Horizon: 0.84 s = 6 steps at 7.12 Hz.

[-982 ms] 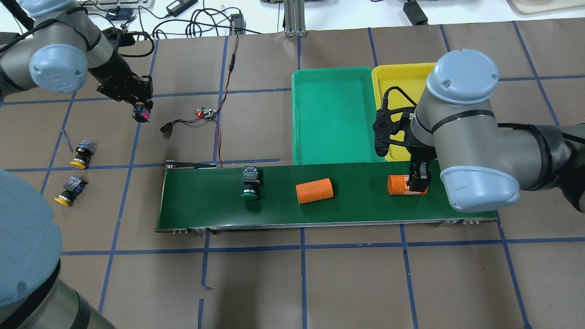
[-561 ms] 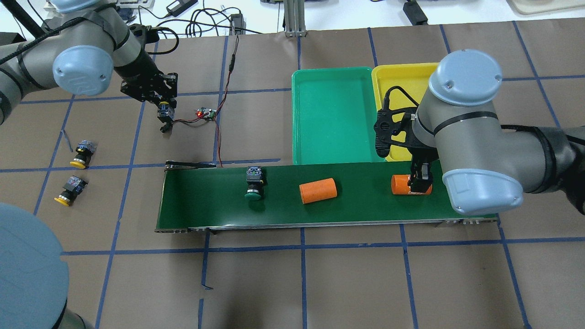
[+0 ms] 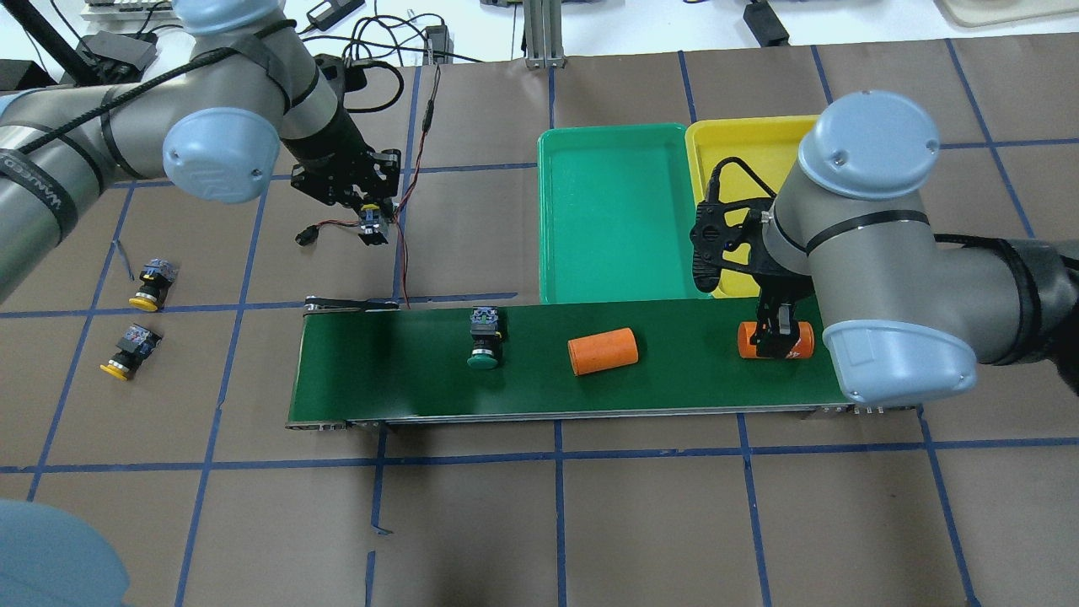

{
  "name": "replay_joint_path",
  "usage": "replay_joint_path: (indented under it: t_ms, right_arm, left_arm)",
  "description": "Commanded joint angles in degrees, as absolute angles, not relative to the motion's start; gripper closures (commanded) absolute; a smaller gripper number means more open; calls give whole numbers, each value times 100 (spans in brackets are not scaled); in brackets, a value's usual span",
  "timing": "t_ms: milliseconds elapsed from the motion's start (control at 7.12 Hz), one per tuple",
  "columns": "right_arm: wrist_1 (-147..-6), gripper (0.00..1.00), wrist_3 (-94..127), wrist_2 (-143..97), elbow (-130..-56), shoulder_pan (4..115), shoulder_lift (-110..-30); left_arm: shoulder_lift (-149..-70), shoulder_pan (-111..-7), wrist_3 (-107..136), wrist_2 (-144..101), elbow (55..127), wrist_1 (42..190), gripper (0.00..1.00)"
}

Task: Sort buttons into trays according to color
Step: 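Place the black push-button on the conveyor with the left gripper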

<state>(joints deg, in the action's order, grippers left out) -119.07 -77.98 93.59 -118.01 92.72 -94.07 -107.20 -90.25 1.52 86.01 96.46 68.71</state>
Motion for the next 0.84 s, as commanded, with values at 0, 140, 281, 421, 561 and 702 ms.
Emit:
replay_joint_path:
  t_ms: [0,140,281,421,561,702]
  right_arm:
    - [-11900,0,-7840,9360,-11795,9264,-9378]
    - [-11883,0,-7849,9369,-11804,9255,-9378]
    - [-11883,0,-7849,9352,-11821,9264,-9378]
    - [-11883,0,-7857,9343,-11900,9264,-9378]
    - [-11892,0,-7849,9334,-11953,9264,-9387]
    - [-11892,0,-7849,9334,-11953,9264,-9378]
  left_arm:
    - [-10372,-9062,324,8930,10788,6027,90]
    - [-10284,-9053,377,8921,11045,6021,90]
    - [-10196,-9088,421,8895,11109,6055,82]
    - [-10126,-9105,500,8868,11266,6143,82]
    - [-10073,-9105,501,8764,11468,6135,82]
    - [-9977,-9123,501,8771,11487,6135,82]
